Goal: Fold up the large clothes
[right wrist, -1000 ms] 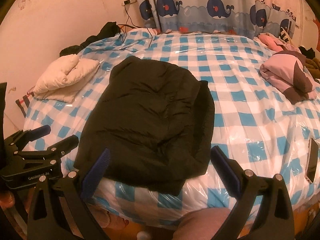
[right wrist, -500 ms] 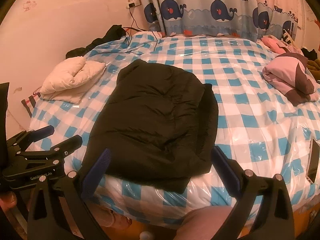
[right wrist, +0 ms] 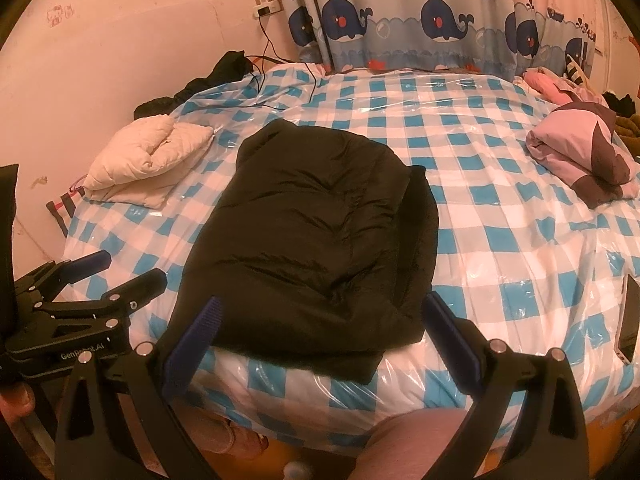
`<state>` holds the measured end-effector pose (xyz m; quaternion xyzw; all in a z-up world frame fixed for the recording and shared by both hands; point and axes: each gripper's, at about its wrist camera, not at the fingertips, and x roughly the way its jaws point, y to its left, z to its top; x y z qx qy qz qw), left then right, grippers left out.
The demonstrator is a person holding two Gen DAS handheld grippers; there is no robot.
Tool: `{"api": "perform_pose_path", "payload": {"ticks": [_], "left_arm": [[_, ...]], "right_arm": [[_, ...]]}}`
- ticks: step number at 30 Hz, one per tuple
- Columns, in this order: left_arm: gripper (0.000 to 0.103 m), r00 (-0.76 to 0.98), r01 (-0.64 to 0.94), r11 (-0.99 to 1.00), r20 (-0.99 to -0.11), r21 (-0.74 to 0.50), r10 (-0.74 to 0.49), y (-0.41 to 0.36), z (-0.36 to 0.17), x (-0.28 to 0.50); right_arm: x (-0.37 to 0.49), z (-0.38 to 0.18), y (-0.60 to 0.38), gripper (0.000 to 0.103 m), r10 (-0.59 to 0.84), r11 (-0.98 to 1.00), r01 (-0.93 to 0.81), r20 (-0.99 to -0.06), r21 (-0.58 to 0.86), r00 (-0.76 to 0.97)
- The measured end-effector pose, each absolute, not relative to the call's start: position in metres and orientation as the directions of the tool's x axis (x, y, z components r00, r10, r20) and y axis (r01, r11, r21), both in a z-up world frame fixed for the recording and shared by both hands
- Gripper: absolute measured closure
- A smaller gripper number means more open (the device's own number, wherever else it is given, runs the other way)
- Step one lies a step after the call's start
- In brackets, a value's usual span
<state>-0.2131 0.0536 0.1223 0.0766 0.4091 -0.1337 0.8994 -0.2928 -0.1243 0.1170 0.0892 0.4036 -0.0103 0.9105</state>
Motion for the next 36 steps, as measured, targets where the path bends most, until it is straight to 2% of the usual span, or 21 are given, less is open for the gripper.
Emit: {"api": "perform_pose_path", "payload": {"ticks": [27, 36], "left_arm": [[0.009, 0.649, 0.285, 0.955, -0.749, 0.079, -0.132, 0.048, 0.127, -0.206], [0.009, 0.646, 0.282, 0.957, -0.75, 0.061, -0.143, 0.051, 0.123, -0.206]], "right_arm": [[-0.294, 0.116, -0.113, 0.007, 0.057, 0.983, 0.092, -0.742, 0.159, 0.668], [-0.294, 0.115, -0.113, 0.007, 0.058, 0.983, 0.093, -0.743, 0.16, 0.667]]}}
